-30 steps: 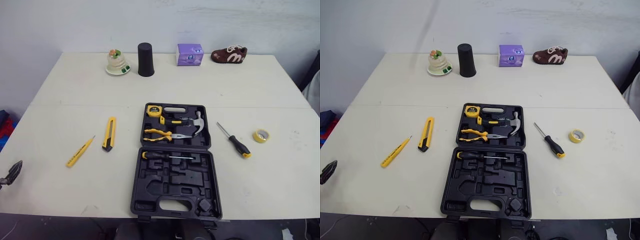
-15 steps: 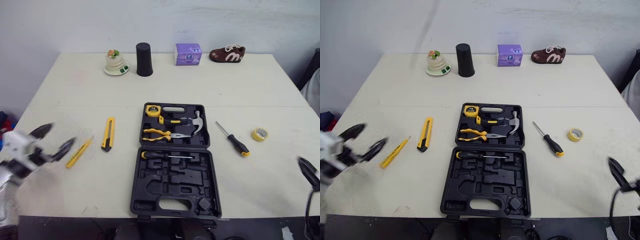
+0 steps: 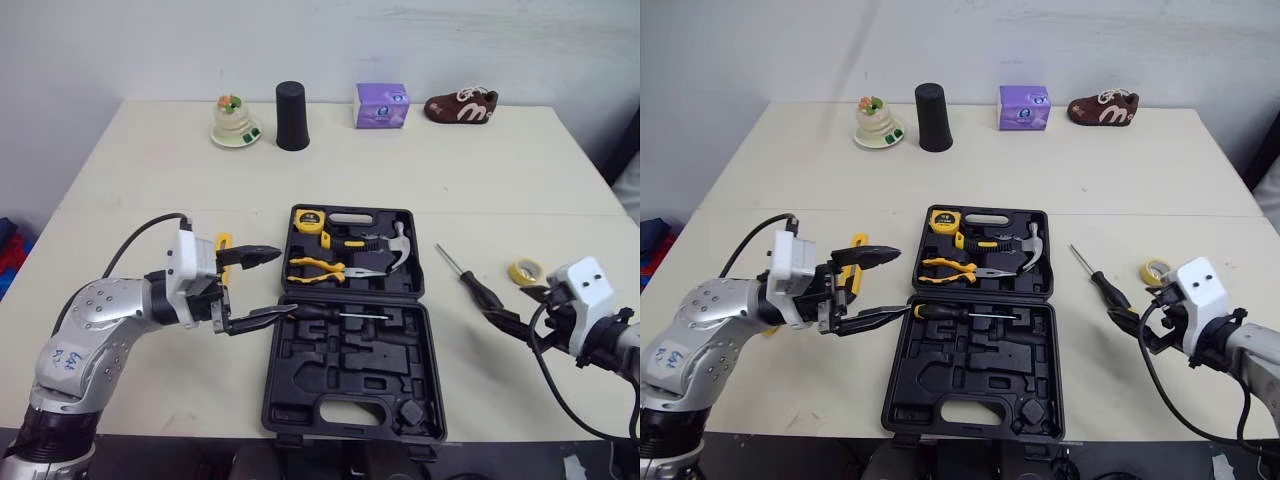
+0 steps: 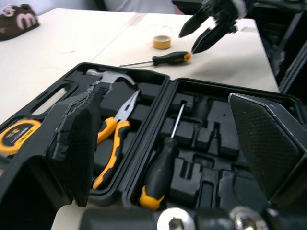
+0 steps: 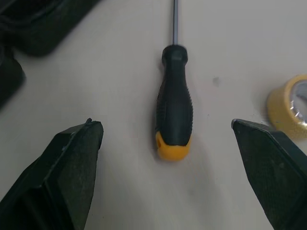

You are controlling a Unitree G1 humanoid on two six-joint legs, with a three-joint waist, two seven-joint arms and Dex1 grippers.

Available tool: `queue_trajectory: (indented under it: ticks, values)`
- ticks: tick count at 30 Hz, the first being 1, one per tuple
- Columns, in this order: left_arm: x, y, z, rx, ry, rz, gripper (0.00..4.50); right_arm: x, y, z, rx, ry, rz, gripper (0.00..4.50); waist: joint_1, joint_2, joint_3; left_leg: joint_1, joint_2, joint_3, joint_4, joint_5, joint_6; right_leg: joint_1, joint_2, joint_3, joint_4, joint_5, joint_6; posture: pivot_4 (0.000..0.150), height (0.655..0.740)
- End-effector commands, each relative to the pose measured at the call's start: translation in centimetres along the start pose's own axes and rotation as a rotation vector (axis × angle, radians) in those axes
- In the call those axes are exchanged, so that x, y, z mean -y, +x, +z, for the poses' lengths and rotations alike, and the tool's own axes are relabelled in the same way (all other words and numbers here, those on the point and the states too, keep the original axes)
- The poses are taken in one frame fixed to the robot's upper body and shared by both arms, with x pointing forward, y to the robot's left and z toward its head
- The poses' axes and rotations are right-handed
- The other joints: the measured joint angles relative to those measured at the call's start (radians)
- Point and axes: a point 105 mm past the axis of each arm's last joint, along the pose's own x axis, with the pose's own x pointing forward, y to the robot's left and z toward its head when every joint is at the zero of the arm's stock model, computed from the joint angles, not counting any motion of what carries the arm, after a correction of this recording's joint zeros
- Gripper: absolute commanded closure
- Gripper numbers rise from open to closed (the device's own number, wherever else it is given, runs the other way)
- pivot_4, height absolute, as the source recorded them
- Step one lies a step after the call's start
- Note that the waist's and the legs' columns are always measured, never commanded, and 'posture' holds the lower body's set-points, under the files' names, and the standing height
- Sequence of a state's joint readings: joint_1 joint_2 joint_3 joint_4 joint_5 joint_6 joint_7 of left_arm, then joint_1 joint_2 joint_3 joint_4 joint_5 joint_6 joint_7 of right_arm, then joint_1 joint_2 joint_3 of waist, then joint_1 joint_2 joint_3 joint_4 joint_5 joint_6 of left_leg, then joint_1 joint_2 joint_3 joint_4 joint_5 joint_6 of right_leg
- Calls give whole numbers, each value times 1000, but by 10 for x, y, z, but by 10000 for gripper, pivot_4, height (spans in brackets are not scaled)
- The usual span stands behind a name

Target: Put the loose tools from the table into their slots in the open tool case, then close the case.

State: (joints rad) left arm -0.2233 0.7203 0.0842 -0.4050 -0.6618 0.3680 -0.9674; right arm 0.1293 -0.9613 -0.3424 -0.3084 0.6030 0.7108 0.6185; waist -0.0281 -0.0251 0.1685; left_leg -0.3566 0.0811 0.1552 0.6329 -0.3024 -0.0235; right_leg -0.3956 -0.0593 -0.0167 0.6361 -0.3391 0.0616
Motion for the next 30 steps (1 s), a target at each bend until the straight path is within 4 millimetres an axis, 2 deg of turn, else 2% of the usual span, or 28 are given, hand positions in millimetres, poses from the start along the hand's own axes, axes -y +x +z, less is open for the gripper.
queue_trajectory:
  ticks: [1, 7, 12, 15, 16, 17, 19, 20, 21, 23, 25, 28, 30]
  values:
    - [5, 5, 7, 27, 23, -35, 651, 6, 4, 5, 23, -28, -18, 0, -1, 0, 0, 0, 0, 0, 0, 0, 0, 0, 0, 0, 0, 0, 0, 1500, 7400]
    - [11, 9, 5, 28, 25, -47, 651, 14, 19, -2, 22, -21, -12, 0, -1, 0, 0, 0, 1, 1, 1, 1, -1, 0, 2, 1, 0, 0, 0, 1500, 7400]
    - [15, 11, 2, 15, 24, -75, 651, 13, 30, -7, 11, -10, 24, 0, -1, 0, 0, 0, 0, 1, 3, 1, -1, 0, 2, 2, 1, 0, 1, 1500, 7400]
    - [16, 9, 0, 12, 14, -100, 0, 12, 33, -5, 37, -20, 29, 8008, -2, 0, 0, 0, 1, 1, 3, 1, -1, 0, 2, 2, 1, 0, 1, 1500, 7400]
    - [17, 9, 0, 16, 1, -112, 0, 14, 33, -5, 44, -28, 19, 13896, -2, 0, 0, 0, 1, 2, 3, 1, -1, 0, 2, 2, 1, 0, 1, 1500, 7400]
    - [18, 9, 0, 22, -2, -119, 0, 15, 33, -4, 55, -33, 9, 17822, -2, 0, 0, 0, 1, 2, 3, 1, -1, 0, 2, 2, 1, 0, 1, 1500, 7400]
    - [19, 8, -1, 18, 1, -133, 0, 17, 34, 1, 98, -54, -11, 29600, -1, 0, 0, 0, 1, 2, 4, 1, -1, 0, 2, 2, 2, 0, 1, 1500, 7400]
    - [19, 8, -1, 14, 5, -140, 0, 18, 34, 4, 118, -63, -24, 33680, -1, 0, 0, 0, 1, 2, 4, 1, -1, 0, 2, 2, 2, 0, 1, 1500, 7400]
    - [19, 8, -2, 11, 6, -144, 0, 19, 34, 5, 130, -69, -32, 35383, -1, 0, 0, 0, 1, 2, 4, 1, -1, 0, 2, 2, 2, 0, 1, 1500, 7400]
    - [20, 8, -2, 10, 7, -162, 0, 21, 31, 13, 170, -96, -46, 35378, -1, 0, 1, 0, 1, 2, 4, 1, -1, 0, 2, 2, 2, 1, 1, 1500, 7400]
    - [22, 4, 3, 27, -30, -197, 0, 20, 18, 35, 227, -220, -40, 35378, -1, 1, 1, 0, 1, 2, 4, 1, -1, 0, 2, 2, 2, 0, 1, 1500, 7400]
    - [20, -3, 8, 17, 10, -229, 0, 1, -1, 76, 315, -393, 57, 35378, -3, 9, 7, 0, 1, 3, 4, 1, -1, 0, 2, 3, 2, 1, 2, 1500, 7400]
    - [17, -7, 6, -13, 47, -236, 0, -20, -6, 87, 313, -451, 178, 35378, -4, 10, 8, 1, 0, 4, 4, 1, -1, -1, 3, 4, 2, 1, 3, 1500, 7400]
